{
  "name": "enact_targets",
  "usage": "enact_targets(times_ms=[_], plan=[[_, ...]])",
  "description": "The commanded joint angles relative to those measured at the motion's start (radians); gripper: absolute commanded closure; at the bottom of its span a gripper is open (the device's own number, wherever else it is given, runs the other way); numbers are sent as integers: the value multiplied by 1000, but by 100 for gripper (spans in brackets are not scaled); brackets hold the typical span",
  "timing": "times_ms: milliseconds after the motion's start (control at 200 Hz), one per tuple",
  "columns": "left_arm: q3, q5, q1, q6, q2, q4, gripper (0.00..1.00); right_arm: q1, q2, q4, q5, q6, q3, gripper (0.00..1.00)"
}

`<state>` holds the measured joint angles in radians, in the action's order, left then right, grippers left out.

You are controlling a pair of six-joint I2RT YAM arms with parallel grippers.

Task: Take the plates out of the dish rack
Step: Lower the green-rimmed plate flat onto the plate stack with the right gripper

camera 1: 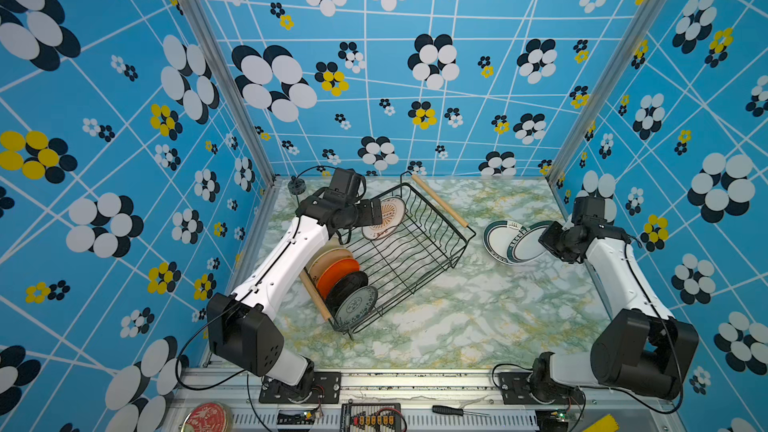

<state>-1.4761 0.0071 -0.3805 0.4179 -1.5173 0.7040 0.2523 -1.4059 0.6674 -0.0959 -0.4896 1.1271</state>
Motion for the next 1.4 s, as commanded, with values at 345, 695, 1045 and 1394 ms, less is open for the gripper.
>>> enact_targets(times_ms=[345,695,1045,1394], plan=[[0,80,-4,-24,-17,-56,1,10,-118,-157,-119,-46,-10,100],[-22,79,-9,-33,-28,-13,1,24,-148,-161,-161,-37,-33,99],[-42,82,-8,-40,-35,45,1,38,-173,-170,-185,-29,-54,89],[-39,88,-9,-53,-28,50,1,38,-218,-149,-186,-7,-34,76]])
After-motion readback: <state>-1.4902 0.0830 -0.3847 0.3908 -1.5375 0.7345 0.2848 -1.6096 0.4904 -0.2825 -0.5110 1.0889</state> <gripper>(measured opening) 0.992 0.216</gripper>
